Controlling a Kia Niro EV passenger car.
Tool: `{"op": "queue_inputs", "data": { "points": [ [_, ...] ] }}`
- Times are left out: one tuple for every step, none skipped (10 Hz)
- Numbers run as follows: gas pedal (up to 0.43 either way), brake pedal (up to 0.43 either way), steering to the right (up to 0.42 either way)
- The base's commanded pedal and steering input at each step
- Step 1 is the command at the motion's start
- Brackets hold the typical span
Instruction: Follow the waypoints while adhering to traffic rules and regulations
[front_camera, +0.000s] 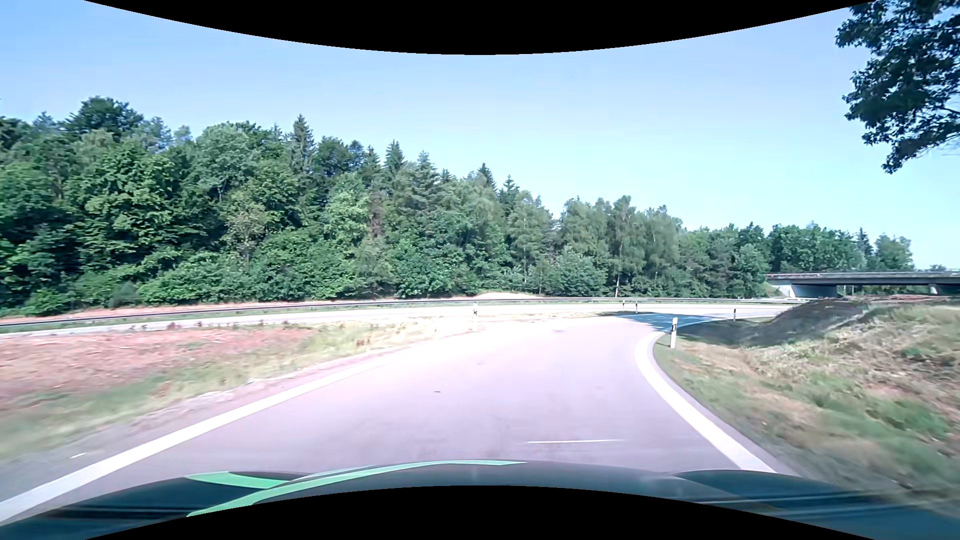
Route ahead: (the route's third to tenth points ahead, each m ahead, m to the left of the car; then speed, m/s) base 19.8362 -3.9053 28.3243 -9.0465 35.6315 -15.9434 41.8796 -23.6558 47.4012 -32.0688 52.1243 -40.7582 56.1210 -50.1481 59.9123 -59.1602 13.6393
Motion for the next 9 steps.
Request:
{"op": "queue_inputs", "data": {
  "points": [
    [0.067,0.0,0.105],
    [0.067,0.0,0.105],
    [0.067,0.0,0.106],
    [0.067,0.0,0.106],
    [0.067,0.0,0.106],
    [0.079,0.0,0.106],
    [0.079,0.0,0.106],
    [0.079,0.0,0.106],
    [0.079,0.0,0.106]
  ]
}}
